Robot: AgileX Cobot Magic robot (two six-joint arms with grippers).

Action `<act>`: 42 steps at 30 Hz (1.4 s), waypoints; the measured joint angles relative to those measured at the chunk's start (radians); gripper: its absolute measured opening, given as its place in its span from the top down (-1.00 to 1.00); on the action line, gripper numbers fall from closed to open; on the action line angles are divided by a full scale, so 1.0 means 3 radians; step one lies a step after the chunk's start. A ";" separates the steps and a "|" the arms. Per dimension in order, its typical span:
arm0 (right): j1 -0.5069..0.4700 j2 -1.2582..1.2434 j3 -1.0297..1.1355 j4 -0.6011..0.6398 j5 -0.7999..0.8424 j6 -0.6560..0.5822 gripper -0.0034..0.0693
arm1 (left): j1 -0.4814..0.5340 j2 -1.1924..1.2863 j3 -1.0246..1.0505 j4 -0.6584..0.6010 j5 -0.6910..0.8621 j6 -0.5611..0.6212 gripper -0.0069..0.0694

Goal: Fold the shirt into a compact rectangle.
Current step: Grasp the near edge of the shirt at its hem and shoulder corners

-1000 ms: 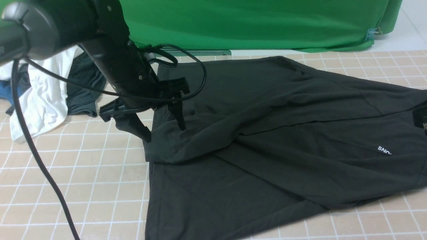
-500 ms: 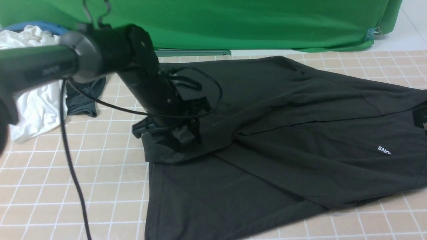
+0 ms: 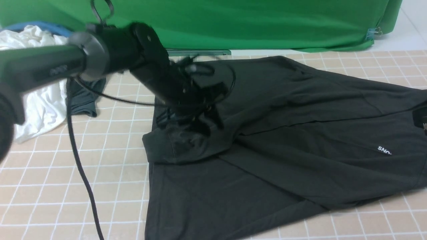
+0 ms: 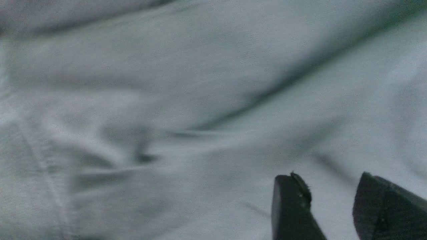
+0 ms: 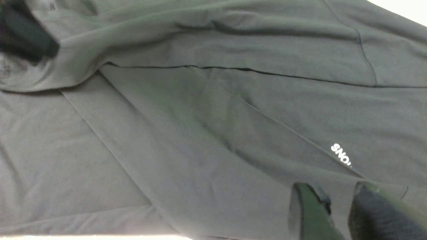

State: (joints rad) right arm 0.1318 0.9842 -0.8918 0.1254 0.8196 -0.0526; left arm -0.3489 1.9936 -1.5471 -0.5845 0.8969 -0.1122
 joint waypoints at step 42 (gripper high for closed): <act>0.0000 0.0000 0.0000 0.0000 0.0015 0.0006 0.31 | -0.0364 -0.1227 0.2101 0.1393 0.0363 -0.1101 -0.08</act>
State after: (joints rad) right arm 0.1318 0.9842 -0.8918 0.1254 0.8240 -0.0508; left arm -0.4581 1.6253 -0.9169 -0.1666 1.0057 -0.4425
